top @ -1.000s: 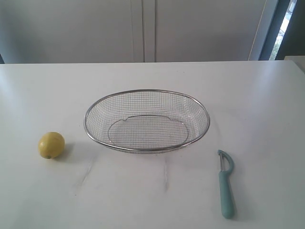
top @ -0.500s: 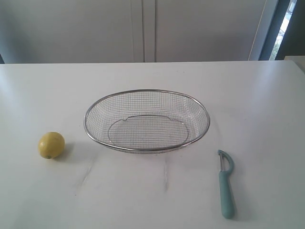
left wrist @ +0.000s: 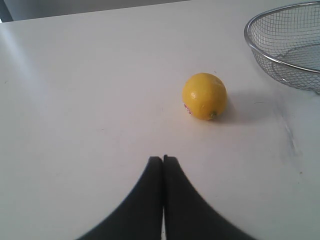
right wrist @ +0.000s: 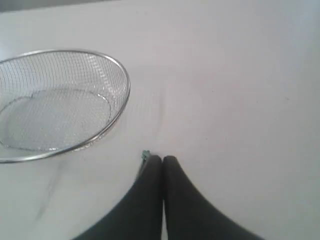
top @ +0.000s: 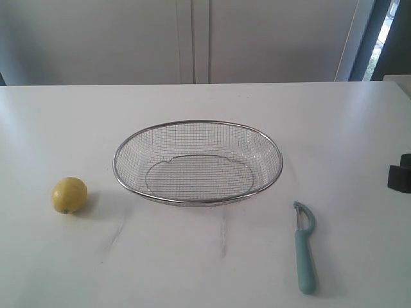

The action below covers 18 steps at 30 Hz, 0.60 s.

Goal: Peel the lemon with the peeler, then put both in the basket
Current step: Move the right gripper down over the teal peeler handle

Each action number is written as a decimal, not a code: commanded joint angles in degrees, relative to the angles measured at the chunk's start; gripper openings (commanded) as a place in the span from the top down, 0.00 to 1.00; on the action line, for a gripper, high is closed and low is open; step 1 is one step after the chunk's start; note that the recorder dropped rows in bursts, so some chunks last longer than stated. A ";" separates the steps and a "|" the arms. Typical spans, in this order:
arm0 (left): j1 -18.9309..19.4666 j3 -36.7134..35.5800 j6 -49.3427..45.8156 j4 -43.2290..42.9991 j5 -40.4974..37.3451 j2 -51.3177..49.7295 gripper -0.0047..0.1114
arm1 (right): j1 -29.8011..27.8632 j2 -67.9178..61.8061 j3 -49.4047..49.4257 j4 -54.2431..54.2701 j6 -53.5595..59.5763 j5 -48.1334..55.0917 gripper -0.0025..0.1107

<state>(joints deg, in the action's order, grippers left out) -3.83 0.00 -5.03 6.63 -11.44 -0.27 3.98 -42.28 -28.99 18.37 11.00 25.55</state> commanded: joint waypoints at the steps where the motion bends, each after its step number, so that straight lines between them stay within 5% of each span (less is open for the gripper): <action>1: -0.26 0.00 0.11 0.58 0.27 0.27 0.96 | 0.02 -4.68 -6.95 -8.09 0.89 9.77 0.98; 7: -0.26 0.00 0.11 0.58 0.27 0.27 0.96 | 0.02 -9.26 -13.15 -14.47 -1.26 17.69 0.98; 18: -0.26 0.00 0.11 0.58 0.27 0.27 0.96 | 0.02 -10.31 -13.76 -10.78 -2.80 18.39 0.98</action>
<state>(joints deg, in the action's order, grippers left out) -3.83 0.00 -5.03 6.63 -11.44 -0.27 3.98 -52.62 -42.28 6.79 9.83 41.91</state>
